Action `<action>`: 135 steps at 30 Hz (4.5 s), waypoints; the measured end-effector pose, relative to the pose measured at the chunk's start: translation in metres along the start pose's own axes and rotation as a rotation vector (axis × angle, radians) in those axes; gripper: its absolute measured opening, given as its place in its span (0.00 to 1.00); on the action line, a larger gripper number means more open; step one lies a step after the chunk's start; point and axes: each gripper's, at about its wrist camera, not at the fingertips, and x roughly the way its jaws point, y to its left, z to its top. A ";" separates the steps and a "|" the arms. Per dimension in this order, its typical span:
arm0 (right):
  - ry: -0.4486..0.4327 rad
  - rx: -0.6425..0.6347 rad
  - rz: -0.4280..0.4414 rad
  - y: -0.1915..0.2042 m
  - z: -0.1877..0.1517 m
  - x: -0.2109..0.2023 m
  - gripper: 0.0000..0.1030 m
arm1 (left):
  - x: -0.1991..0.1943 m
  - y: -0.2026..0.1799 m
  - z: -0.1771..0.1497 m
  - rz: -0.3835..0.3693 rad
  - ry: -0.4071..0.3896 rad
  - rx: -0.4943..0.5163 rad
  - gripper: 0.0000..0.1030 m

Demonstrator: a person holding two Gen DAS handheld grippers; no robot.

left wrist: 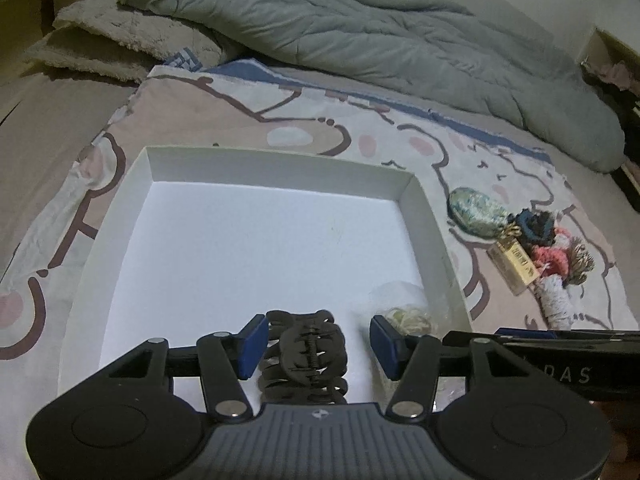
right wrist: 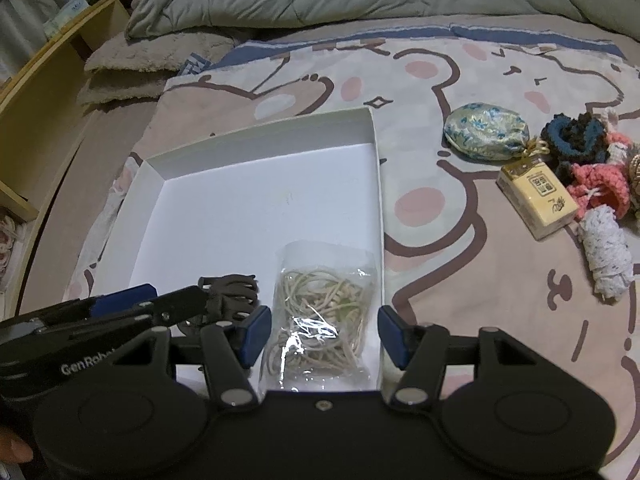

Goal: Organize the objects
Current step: 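Lower and release the claw clip and rubber-band bag into the box with both tools, then grasp the gold tissue packet with the left tool while the right tool grasps the white lace scrunchie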

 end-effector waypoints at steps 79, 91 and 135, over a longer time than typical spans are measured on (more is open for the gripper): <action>-0.344 -0.010 -0.267 -0.159 0.002 -0.116 1.00 | -0.005 -0.131 0.014 -0.042 -0.118 0.108 1.00; -0.355 -0.002 -0.284 -0.190 0.012 -0.096 1.00 | 0.019 -0.146 0.025 -0.091 -0.070 0.094 1.00; -0.119 -0.006 -0.110 -0.236 0.004 0.014 0.67 | 0.216 -0.249 0.056 -0.050 0.185 0.010 0.70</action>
